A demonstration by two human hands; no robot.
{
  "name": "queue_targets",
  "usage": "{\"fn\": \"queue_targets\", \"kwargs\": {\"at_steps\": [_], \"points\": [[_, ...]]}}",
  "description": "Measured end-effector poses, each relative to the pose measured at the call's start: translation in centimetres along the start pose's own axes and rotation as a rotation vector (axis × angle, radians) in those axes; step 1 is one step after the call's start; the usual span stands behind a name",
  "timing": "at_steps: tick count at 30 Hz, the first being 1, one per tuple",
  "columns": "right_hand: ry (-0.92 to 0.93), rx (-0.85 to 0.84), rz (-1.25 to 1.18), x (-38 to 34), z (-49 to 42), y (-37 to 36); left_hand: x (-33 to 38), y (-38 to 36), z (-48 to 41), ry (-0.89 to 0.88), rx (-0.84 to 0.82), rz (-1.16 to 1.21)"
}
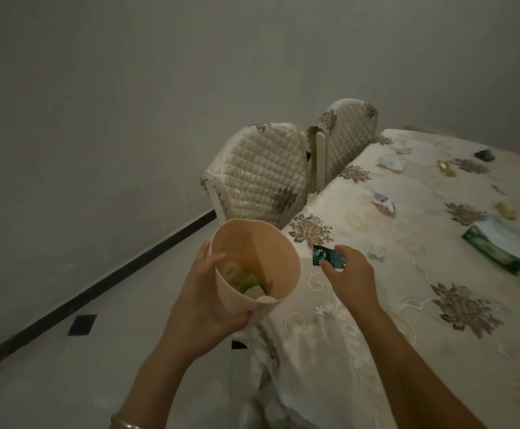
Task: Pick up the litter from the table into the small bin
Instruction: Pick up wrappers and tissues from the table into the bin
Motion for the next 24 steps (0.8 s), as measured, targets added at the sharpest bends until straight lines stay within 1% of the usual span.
{"fn": "queue_targets", "kwargs": {"at_steps": [2,10,12,16,18,21,23,24], "points": [[-0.05,0.002,0.043,2.0,-1.8,-1.0,-0.6,-0.8,-2.2,-0.041,-0.009,0.016],[-0.263,-0.068,0.212,9.9,-7.7,-5.5,-1.8,-4.0,-11.9,-0.099,-0.081,0.028],[-0.265,-0.082,0.228,10.9,-8.0,-6.0,-1.8,-4.8,-13.7,-0.103,-0.102,0.024],[-0.185,-0.069,0.246,11.0,-7.9,-6.0,-2.0,-6.5,-16.3,-0.118,-0.154,0.052],[-0.204,0.02,0.189,10.3,-7.9,-5.1,-2.3,-7.3,-17.3,-0.123,-0.19,0.056],[-0.225,0.297,-0.066,7.7,-8.8,-2.2,-2.7,-8.3,-18.5,-0.129,-0.233,0.047],[-0.197,0.487,-0.23,5.0,-10.2,0.3,-2.5,-9.0,-19.5,-0.189,-0.263,0.057],[-0.162,0.551,-0.298,3.3,-10.9,1.4,-2.2,-9.3,-19.9,-0.228,-0.267,0.058]]}}
Point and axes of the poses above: each hand's wrist, its own z-axis away from the middle knuckle, its own y-axis out of the back of the hand, x = y × z, the point moved 4 cm from there along -z, towards the middle knuckle, and after that the axes turned 15 degrees about -z, right-handed, at the moved point
